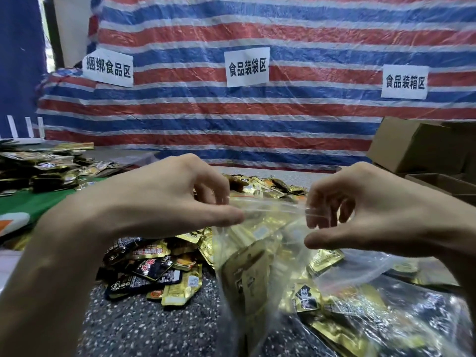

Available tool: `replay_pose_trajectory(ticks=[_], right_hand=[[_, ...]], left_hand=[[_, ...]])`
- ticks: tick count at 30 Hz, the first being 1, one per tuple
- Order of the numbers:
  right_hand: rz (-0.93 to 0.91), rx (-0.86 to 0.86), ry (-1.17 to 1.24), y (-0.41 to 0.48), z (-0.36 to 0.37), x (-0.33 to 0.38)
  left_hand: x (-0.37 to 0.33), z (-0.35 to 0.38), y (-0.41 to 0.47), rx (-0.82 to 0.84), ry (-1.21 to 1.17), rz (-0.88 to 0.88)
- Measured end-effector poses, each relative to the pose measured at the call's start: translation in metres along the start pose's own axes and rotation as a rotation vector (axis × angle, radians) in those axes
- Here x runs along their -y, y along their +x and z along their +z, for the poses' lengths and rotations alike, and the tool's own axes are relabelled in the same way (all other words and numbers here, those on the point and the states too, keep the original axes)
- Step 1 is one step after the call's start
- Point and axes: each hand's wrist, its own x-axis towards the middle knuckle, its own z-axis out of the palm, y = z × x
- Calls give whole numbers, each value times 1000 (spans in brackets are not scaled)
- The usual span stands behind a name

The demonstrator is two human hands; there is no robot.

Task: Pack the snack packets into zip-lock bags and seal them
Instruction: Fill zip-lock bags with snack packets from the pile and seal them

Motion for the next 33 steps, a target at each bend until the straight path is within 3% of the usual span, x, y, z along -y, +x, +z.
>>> replay_pose_trajectory(ticks=[5,10,15,20,24,33], right_hand=[[16,79,-19,-2,-4,0],[29,65,-56,-2,-4,-1],[-11,45,-53,-3,-9,-8],[-122,28,60,-6,-11,-11],[-109,3,128,-4,-9,-14],[-38,-109,209,-5,-8,-8]], left_hand=[[-3,-4,-6,85,-64,40],[0,-8,-5,-97,-181,182],[9,-10,-4,-200,-227,216],[15,-15,-5,-314,-303,167],[22,-17,-6,-273,-397,52],[36,-23,-9,-181,-327,-55]])
